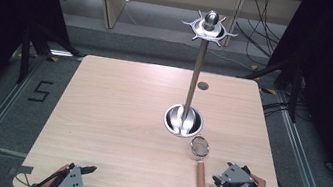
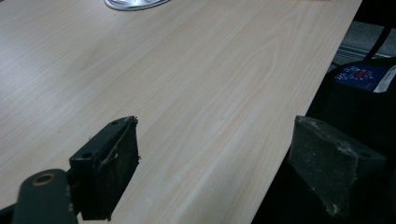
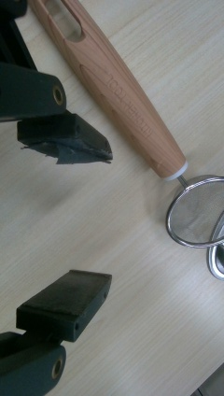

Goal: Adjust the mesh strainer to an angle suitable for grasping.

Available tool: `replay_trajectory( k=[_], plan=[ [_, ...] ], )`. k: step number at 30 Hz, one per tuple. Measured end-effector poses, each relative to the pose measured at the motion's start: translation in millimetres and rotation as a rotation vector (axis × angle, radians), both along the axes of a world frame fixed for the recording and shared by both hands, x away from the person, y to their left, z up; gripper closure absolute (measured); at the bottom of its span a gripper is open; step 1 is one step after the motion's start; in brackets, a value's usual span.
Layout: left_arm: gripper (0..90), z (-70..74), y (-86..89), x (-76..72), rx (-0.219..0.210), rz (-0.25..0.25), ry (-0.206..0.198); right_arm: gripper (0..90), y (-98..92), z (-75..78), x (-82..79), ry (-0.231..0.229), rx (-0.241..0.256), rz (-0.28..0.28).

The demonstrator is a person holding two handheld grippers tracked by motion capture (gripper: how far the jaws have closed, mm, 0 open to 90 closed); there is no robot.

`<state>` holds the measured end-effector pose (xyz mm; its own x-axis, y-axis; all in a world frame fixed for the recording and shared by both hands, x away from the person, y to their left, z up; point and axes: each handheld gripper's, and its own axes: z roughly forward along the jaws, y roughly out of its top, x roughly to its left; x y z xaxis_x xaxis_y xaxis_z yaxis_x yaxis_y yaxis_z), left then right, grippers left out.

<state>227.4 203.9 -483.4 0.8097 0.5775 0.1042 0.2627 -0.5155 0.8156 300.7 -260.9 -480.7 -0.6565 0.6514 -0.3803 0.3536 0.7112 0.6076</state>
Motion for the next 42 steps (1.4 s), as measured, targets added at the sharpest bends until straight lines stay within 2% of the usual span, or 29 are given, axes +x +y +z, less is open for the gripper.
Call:
replay_trajectory(
  k=[1, 3, 4, 5, 7, 10, 12, 13, 15, 17, 19, 20, 21, 24, 25, 26, 27, 28, 30, 31, 33, 34, 36, 37, 38, 39, 40, 41, 42],
  plan=[
    [15.0, -0.5, -0.5, -0.4, -0.008, 0.006, -0.009, 36.0, -0.4, -0.1, -0.3, 0.004, -0.005, 0.004],
    [15.0, 0.2, 0.5, 0.3, 0.008, 0.003, -0.014, 36.4, -0.3, 0.0, -0.3, 0.004, -0.005, 0.005],
    [15.0, -0.1, 0.0, 0.2, -0.003, 0.004, -0.014, 37.0, -0.1, 0.2, -0.2, 0.003, -0.006, 0.005],
    [15.0, -0.3, -0.1, -0.1, -0.004, 0.005, -0.012, 43.3, 0.1, 0.4, -1.5, 0.01, -0.006, 0.008],
    [15.0, 0.2, 0.6, 0.2, 0.007, 0.002, -0.014, 47.8, 0.3, 1.0, -2.3, 0.01, -0.013, 0.017],
    [15.0, 0.2, 0.6, 0.3, 0.009, 0.002, -0.015, 51.2, 0.3, 1.9, -2.3, 0.01, -0.017, 0.025],
    [15.0, -0.9, -0.5, -0.4, -0.007, 0.006, -0.013, 53.1, 0.1, 2.0, -2.3, 0.008, -0.023, 0.033],
    [15.0, -0.5, -0.4, -0.3, -0.006, 0.005, -0.007, 58.2, 0.0, 2.0, -2.3, 0.008, -0.029, 0.036],
    [15.0, 0.2, 0.6, 0.3, 0.009, 0.003, -0.016, 61.2, 0.1, 2.1, -2.4, 0.011, -0.026, 0.037],
    [15.0, 0.1, 0.5, 0.1, 0.007, 0.003, -0.014, 68.1, 0.5, 2.7, -3.5, 0.019, -0.023, 0.046],
    [15.1, -0.2, -0.1, 0.1, -0.004, 0.005, -0.013, 70.9, 1.4, 3.1, -3.9, 0.019, -0.03, 0.059],
    [15.0, 0.1, 0.4, 0.2, 0.007, 0.004, -0.015, 72.2, 2.2, 2.8, -4.7, 0.018, -0.032, 0.048],
    [15.1, 0.4, 0.3, -0.2, 0.001, 0.001, -0.005, 75.3, 2.9, 2.1, -3.8, 0.016, -0.033, 0.069],
    [15.0, 0.6, 0.9, 0.4, 0.012, 0.001, -0.009, 77.6, 3.6, 1.8, -4.8, 0.032, -0.025, 0.063],
    [15.0, -0.2, 0.0, 0.1, -0.004, 0.005, -0.015, 79.2, 4.2, 1.3, -4.7, 0.036, -0.03, 0.076],
    [15.1, 0.2, 0.4, 0.1, 0.006, 0.004, -0.015, 81.1, 5.8, 0.0, -5.9, 0.051, -0.026, 0.084],
    [15.1, 0.1, 0.1, 0.0, -0.002, 0.001, -0.012, 81.1, 5.8, 0.0, -5.9, 0.051, -0.026, 0.084],
    [15.1, 0.1, -0.5, -0.6, -0.014, 0.003, 0.002, 82.6, 7.7, -1.0, -5.8, 0.053, -0.026, 0.097],
    [15.1, 0.4, 0.3, -0.1, -0.001, 0.002, -0.006, 83.0, 8.4, -0.8, -6.5, 0.053, -0.021, 0.088],
    [15.1, 0.7, 0.8, 0.1, 0.009, 0.0, -0.008, 83.4, 9.5, -1.5, -6.4, 0.058, -0.022, 0.101],
    [15.1, 0.1, -0.3, -0.5, -0.013, 0.004, -0.003, 84.1, 12.3, -2.5, -8.1, 0.077, -0.012, 0.093],
    [15.1, 0.5, 0.4, -0.1, -0.001, 0.002, -0.004, 84.6, 13.2, -3.2, -8.7, 0.085, -0.004, 0.086],
    [15.1, 0.7, 0.8, 0.2, 0.011, 0.0, -0.009, 85.5, 15.1, -5.9, -8.4, 0.104, -0.027, 0.097],
    [15.1, 0.0, -0.3, -0.3, -0.01, 0.002, -0.006, 85.5, 15.1, -5.9, -8.4, 0.104, -0.027, 0.097],
    [15.1, 0.0, -0.4, -0.6, -0.014, 0.004, 0.0, 85.7, 15.0, -6.8, -6.8, 0.09, -0.041, 0.138],
    [15.1, 0.2, -0.2, -0.3, -0.012, 0.004, -0.004, 85.9, 16.4, -8.4, -6.2, 0.11, -0.046, 0.137],
    [15.1, 0.8, 0.9, 0.2, 0.01, -0.001, -0.007, 86.2, 16.9, -8.4, -7.9, 0.123, -0.039, 0.119],
    [15.1, 0.8, 0.9, 0.2, 0.01, -0.001, -0.007, 86.2, 16.9, -8.4, -7.9, 0.123, -0.039, 0.119],
    [15.1, -0.2, -0.4, -0.7, -0.014, 0.004, -0.004, 86.3, 17.3, -8.5, -7.5, 0.113, -0.047, 0.142]
  ],
)
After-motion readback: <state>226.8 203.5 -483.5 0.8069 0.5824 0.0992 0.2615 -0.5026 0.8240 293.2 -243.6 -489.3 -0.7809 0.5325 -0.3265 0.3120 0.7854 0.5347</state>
